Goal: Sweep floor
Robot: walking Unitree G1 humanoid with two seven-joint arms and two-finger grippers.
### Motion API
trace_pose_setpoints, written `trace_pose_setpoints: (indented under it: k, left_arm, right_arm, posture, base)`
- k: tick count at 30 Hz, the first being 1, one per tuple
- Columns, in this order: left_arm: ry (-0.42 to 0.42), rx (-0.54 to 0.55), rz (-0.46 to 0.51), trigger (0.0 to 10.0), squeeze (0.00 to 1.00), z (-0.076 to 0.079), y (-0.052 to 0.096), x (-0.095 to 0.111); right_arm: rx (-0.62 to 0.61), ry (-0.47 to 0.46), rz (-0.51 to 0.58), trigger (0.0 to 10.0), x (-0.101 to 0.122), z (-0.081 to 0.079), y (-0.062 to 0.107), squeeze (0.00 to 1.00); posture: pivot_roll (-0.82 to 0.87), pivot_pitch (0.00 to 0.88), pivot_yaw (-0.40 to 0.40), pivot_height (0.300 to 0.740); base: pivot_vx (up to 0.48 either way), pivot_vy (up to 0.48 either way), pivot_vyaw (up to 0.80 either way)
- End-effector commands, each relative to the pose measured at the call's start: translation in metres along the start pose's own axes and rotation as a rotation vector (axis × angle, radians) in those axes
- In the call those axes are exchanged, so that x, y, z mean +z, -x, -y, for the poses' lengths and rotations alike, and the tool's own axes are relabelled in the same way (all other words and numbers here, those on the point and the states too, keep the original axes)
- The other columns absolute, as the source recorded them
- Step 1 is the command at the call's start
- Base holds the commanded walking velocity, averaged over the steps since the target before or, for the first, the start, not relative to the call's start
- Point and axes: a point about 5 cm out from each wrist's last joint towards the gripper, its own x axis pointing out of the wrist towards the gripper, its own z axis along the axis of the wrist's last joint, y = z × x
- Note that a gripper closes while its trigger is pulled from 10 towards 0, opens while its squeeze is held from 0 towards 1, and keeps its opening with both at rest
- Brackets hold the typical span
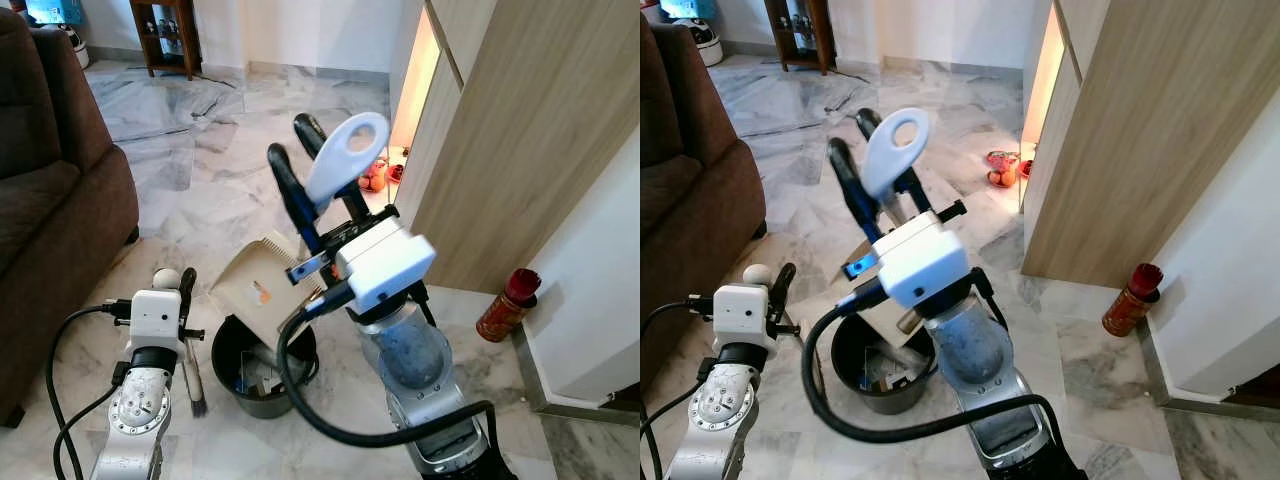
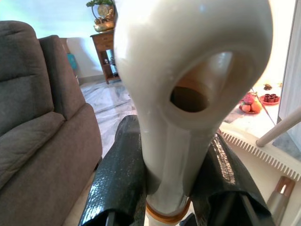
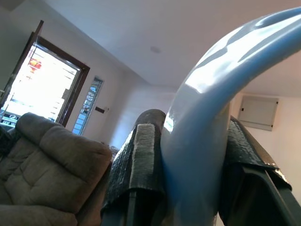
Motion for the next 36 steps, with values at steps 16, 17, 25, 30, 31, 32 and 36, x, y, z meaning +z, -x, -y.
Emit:
trace_pose_setpoints:
  k: [16,17,25,30,31,32,36]
  left_arm:
    - [-0.008,-0.011,0.064,10.0,0.0,0.002,-0.005,0.011]
    - [-0.008,-0.011,0.063,10.0,0.0,0.002,-0.005,0.01]
    - [-0.006,-0.014,0.063,10.0,0.0,0.003,-0.005,0.01]
    - [-0.005,-0.016,0.062,10.0,0.0,0.004,-0.005,0.01]
    - [-0.011,-0.022,0.066,10.0,0.0,0.005,-0.005,0.011]
    - [-0.016,-0.027,0.068,10.0,0.0,0.005,-0.006,0.011]
    - [-0.014,-0.032,0.069,10.0,0.0,0.008,-0.006,0.011]
  right_arm:
    - [0.038,0.024,0.14,10.0,0.027,-0.007,-0.006,0.0]
    - [0.036,0.024,0.138,10.0,0.026,-0.007,-0.006,0.0]
    - [-0.008,0.081,0.11,10.0,0.02,0.002,-0.008,0.0]
    - [-0.068,0.151,0.076,10.0,0.012,0.018,-0.013,0.0]
    - [-0.08,0.17,0.071,10.0,0.011,0.022,-0.014,0.0]
    - [-0.088,0.183,0.069,10.0,0.01,0.025,-0.015,0.0]
    - [-0.151,0.24,0.024,10.0,0.001,0.044,-0.016,0.0]
  posture:
    - [0.04,0.041,-0.052,0.74]
    - [0.04,0.041,-0.052,0.74]
    - [0.04,0.037,-0.055,0.74]
    - [0.04,0.032,-0.055,0.74]
    - [0.04,0.031,-0.055,0.74]
    - [0.04,0.031,-0.055,0.74]
    - [0.04,0.026,-0.056,0.74]
  base:
    - [0.0,0.0,0.0]
    - [0.0,0.0,0.0]
    - [0.0,0.0,0.0]
    - [0.0,0.0,0.0]
    - [0.0,0.0,0.0]
    - [0.0,0.0,0.0]
    - [0.0,0.0,0.0]
